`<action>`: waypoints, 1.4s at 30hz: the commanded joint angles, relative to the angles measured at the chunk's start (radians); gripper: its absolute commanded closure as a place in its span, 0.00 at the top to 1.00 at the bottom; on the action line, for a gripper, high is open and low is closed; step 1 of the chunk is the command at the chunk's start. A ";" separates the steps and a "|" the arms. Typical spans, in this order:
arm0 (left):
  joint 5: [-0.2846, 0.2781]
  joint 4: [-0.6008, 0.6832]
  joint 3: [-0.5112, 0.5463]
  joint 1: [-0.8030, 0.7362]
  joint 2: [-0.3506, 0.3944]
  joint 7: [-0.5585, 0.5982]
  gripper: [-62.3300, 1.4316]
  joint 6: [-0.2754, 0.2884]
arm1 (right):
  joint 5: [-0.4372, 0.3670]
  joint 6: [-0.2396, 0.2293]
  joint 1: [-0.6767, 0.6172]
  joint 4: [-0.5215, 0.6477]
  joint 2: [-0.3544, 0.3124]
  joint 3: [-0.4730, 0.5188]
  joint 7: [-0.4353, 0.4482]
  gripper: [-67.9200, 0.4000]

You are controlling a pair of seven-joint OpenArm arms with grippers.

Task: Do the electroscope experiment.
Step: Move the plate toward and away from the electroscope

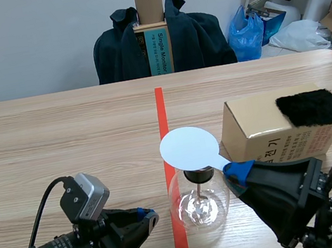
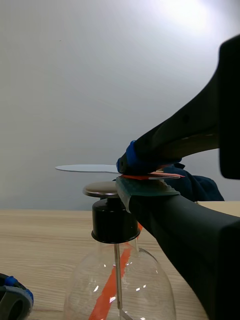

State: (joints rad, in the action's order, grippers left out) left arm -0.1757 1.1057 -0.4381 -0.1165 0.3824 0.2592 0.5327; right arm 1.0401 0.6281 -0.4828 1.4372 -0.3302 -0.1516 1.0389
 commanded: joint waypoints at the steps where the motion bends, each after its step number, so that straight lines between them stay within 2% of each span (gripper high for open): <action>1: -0.011 0.019 0.001 0.001 -0.005 0.013 0.07 0.005 | -0.014 0.008 0.000 0.021 -0.016 0.008 -0.009 0.02; 10: -0.011 0.019 0.001 0.001 -0.005 0.013 0.07 0.005 | -0.023 0.008 0.000 0.021 -0.016 0.008 -0.132 0.02; 23: -0.011 0.019 0.001 0.001 -0.005 0.013 0.07 0.005 | -0.067 0.017 0.000 0.021 -0.016 0.028 -0.431 0.02; 29: -0.011 0.019 0.001 0.001 -0.005 0.013 0.07 0.005 | -0.175 0.069 -0.025 0.064 -0.016 0.101 -0.463 0.02; 37: -0.011 0.019 0.001 0.001 -0.005 0.013 0.07 0.005 | -0.377 0.068 -0.123 0.262 -0.016 0.279 -0.473 0.02; 42: -0.011 0.019 0.001 0.001 -0.005 0.013 0.07 0.005 | -0.500 0.068 -0.175 0.346 -0.016 0.381 -0.472 0.02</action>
State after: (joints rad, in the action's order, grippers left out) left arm -0.1757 1.1057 -0.4381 -0.1169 0.3828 0.2592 0.5327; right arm 0.5495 0.6846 -0.6579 1.7775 -0.3298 0.2222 0.5663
